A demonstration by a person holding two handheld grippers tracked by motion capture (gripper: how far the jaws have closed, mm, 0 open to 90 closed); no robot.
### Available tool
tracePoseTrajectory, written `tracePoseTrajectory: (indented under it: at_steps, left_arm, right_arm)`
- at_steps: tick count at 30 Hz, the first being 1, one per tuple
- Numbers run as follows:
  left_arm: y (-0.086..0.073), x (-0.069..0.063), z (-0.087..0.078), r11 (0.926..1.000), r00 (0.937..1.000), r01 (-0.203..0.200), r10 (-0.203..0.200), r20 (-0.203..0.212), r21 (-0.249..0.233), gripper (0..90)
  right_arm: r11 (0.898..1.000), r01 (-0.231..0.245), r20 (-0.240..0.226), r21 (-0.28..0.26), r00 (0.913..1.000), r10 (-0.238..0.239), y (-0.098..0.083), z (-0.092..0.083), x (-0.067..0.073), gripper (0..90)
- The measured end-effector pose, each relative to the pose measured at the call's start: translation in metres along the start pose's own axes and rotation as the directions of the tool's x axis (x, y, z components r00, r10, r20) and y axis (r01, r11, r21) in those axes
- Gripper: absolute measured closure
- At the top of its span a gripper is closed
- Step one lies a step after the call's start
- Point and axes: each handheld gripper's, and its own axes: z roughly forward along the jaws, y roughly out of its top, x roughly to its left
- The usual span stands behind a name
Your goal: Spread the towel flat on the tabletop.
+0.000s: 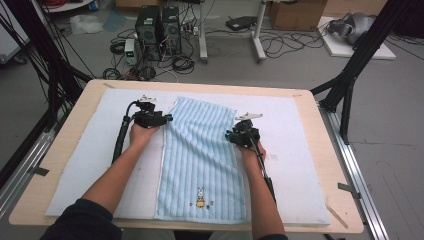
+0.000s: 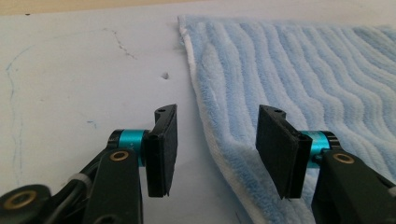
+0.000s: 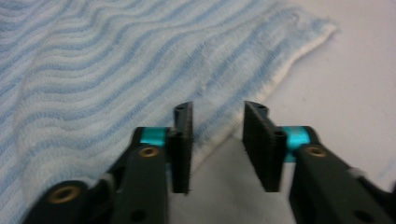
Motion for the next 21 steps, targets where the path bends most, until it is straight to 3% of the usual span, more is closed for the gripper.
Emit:
tracePoseTrajectory:
  at_steps: [2,4,7,9,12,14,16,21]
  left_arm:
    - [0.0,0.0,-0.004,0.9999,0.9999,-0.011,0.01,0.007,0.002,48.4]
    - [0.0,0.0,-0.006,0.9999,0.9999,-0.012,0.012,0.011,0.009,47.7]
    - [-0.003,-0.001,-0.009,0.9998,0.9997,-0.019,0.019,0.012,0.007,47.8]
    - [-0.005,-0.003,-0.012,0.9994,0.9994,-0.03,0.03,0.019,0.014,47.8]
    - [-0.009,-0.006,-0.014,0.9994,0.9988,-0.031,0.031,0.038,0.017,49.7]
    - [-0.011,-0.007,-0.015,0.9989,0.9974,-0.041,0.04,0.06,0.021,50.7]
    - [-0.012,-0.01,-0.015,0.9982,0.9956,-0.051,0.049,0.081,0.03,51.2]
    - [-0.012,-0.025,-0.01,0.9953,0.9888,-0.092,0.087,0.121,0.032,52.1]
  right_arm:
    - [0.999,0.032,0.014,0.024,0.9994,-0.032,0.006,0.002,0.001,86.8]
    - [0.996,0.074,0.073,0.048,0.9943,-0.077,0.011,0.004,0.002,87.4]
    - [0.995,0.07,0.155,0.07,0.9846,-0.08,0.02,0.009,-0.003,87.5]
    - [0.996,0.062,0.216,0.063,0.9736,-0.075,0.024,0.012,-0.009,87.4]
    - [0.999,0.023,0.289,0.044,0.9568,-0.034,0.029,0.013,-0.02,86.8]
    - [1.0,-0.015,0.267,0.007,0.9637,0.012,0.029,0.011,-0.023,83.1]
    - [1.0,-0.028,0.231,-0.001,0.9725,0.027,0.029,0.009,-0.022,75.1]
    - [1.0,0.013,0.164,-0.025,0.9865,-0.009,0.027,-0.004,-0.014,68.1]
